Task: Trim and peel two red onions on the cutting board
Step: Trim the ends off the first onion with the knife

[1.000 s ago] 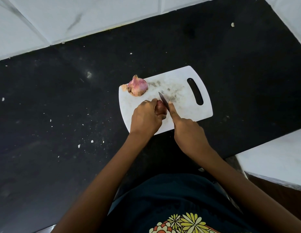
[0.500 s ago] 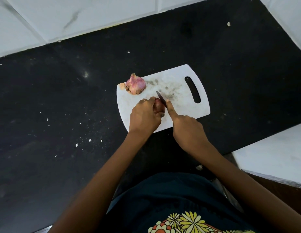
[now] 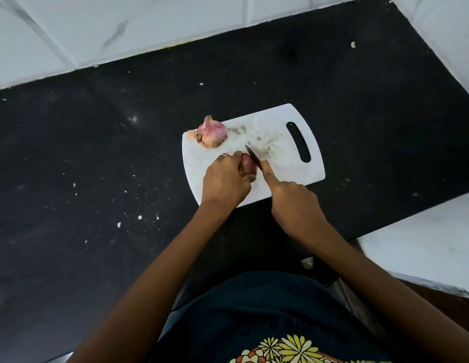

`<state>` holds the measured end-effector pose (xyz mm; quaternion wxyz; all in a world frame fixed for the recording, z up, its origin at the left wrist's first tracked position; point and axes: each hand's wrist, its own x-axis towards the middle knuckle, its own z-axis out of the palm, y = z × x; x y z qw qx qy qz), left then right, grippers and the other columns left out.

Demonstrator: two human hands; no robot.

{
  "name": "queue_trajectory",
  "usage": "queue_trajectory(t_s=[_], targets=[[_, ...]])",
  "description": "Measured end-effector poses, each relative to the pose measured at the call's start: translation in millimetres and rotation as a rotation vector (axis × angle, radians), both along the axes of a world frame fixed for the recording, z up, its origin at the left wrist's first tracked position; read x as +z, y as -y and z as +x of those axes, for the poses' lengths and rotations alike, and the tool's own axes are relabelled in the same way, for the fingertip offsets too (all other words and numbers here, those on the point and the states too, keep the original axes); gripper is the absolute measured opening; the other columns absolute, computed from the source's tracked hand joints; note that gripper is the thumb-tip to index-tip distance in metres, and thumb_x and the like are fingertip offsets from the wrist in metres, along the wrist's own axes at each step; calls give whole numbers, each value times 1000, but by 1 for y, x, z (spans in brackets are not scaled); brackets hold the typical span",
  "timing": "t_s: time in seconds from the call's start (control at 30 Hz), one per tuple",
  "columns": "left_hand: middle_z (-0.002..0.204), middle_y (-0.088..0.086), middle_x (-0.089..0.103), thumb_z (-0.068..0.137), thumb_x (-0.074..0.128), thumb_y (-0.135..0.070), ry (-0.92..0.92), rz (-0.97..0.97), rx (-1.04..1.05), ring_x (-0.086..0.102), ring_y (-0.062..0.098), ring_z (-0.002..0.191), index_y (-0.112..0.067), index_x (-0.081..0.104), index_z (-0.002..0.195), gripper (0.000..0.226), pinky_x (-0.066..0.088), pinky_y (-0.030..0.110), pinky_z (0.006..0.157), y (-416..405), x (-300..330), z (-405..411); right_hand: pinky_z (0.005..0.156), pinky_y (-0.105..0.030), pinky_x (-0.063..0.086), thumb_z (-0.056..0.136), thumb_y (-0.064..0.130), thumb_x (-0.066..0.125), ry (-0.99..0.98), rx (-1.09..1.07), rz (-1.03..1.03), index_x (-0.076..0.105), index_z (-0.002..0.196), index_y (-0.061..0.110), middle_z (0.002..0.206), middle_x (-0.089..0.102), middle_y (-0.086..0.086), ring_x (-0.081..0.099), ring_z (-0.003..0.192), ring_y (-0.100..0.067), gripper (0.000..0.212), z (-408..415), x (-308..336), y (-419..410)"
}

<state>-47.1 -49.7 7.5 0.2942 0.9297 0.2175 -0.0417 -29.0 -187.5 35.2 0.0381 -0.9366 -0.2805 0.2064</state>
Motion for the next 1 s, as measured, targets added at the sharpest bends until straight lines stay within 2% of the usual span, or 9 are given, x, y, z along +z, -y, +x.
queue_trajectory(t_s=[0.13,0.2,0.27,0.37,0.5,0.63,0.77,0.9,1.0], targets=[[93,10,60,85,65,-30,6,-25,19,58,29,85,-11,61,100,25,35,30,65,-1,-2,2,59,-34,35,91,1,42,32,2,4,-4,153,20,78,47,-6,45,69,-21,79,8,-7,-15],[90,10,61,85,64,-31,17,-36,28,58,29,82,-12,62,97,23,35,30,64,-1,-2,2,59,-34,35,91,0,42,28,1,9,-6,153,21,72,45,-4,45,68,-21,81,9,-9,-13],[92,9,60,85,64,-32,16,-25,21,58,28,83,-13,63,101,25,37,31,65,0,-2,2,57,-33,35,91,0,42,33,5,4,-8,152,23,65,36,0,46,67,-20,82,5,-10,-7],[94,9,61,84,67,-32,14,-20,13,58,27,84,-14,62,105,28,38,30,66,-1,-4,2,57,-32,37,92,2,43,57,5,-4,-9,152,23,63,33,2,46,64,-18,82,0,-11,-4],[89,9,61,84,66,-31,23,-39,22,57,26,80,-12,62,96,23,34,30,64,-2,-5,6,57,-32,35,92,1,41,61,11,-9,-7,153,21,63,31,1,43,62,-17,80,8,-14,-9],[86,6,64,81,68,-33,33,-50,12,60,25,78,-15,64,97,24,40,32,62,-4,-6,7,58,-33,34,91,1,42,45,5,-23,-7,153,23,63,32,1,43,65,-18,81,10,-13,-8],[89,6,65,80,70,-32,35,-55,8,60,25,81,-17,65,106,30,49,34,67,-5,-7,6,58,-33,34,92,4,43,31,-15,-32,-10,152,25,72,41,-2,41,63,-18,83,1,-10,0],[83,7,63,82,69,-30,40,-49,14,60,25,77,-12,62,92,22,38,30,63,-4,-8,7,58,-34,34,92,1,42,59,5,-44,-7,153,21,67,37,-1,43,64,-19,81,8,-14,-10],[75,5,62,82,66,-30,51,-77,31,61,25,72,-13,61,84,17,40,30,61,-6,-7,6,59,-35,36,92,1,40,47,4,-25,-6,153,20,71,39,-2,45,67,-21,79,11,-18,-16]])
